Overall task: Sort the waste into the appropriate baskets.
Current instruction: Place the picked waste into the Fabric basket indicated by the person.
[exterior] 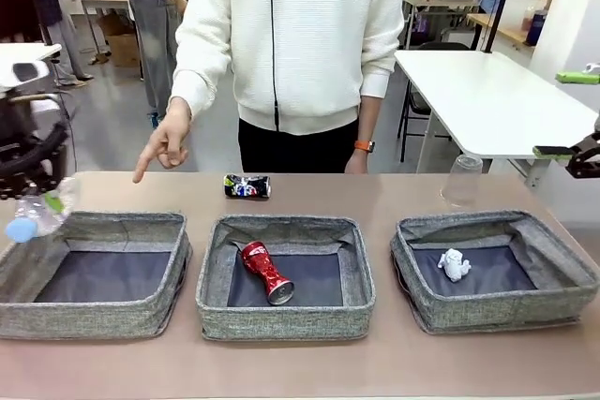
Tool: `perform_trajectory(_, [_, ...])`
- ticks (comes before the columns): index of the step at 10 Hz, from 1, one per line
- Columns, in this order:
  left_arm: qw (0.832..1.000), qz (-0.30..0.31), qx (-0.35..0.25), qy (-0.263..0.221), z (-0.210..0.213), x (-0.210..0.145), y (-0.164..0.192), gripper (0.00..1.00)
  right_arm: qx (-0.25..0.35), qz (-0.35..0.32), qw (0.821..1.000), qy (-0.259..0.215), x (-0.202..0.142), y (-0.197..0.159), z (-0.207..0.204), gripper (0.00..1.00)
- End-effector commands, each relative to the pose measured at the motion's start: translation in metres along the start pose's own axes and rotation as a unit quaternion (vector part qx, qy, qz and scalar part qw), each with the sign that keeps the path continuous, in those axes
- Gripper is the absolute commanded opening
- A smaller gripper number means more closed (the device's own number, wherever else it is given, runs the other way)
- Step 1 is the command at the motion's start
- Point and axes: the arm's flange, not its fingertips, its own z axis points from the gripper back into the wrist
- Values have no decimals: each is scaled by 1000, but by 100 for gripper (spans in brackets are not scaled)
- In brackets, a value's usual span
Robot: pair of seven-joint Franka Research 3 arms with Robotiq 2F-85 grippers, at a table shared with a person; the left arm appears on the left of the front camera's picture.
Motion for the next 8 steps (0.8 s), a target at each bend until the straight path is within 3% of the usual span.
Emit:
perform_trajectory(1, [997,66,-30,-12,-20,13,-9,22,11,-8,1000,0,-1,6,0,100])
perform_trajectory(6, [997,61,-35,-2,-25,13,-12,22,11,-8,1000,0,-1,6,0,100])
perform_trajectory(7, [998,55,-31,1,-26,12,-13,30,11,-8,1000,0,-1,6,0,100])
perform_trajectory(8, [998,46,-40,2,-27,13,-12,79,11,-8,1000,0,-1,6,0,100])
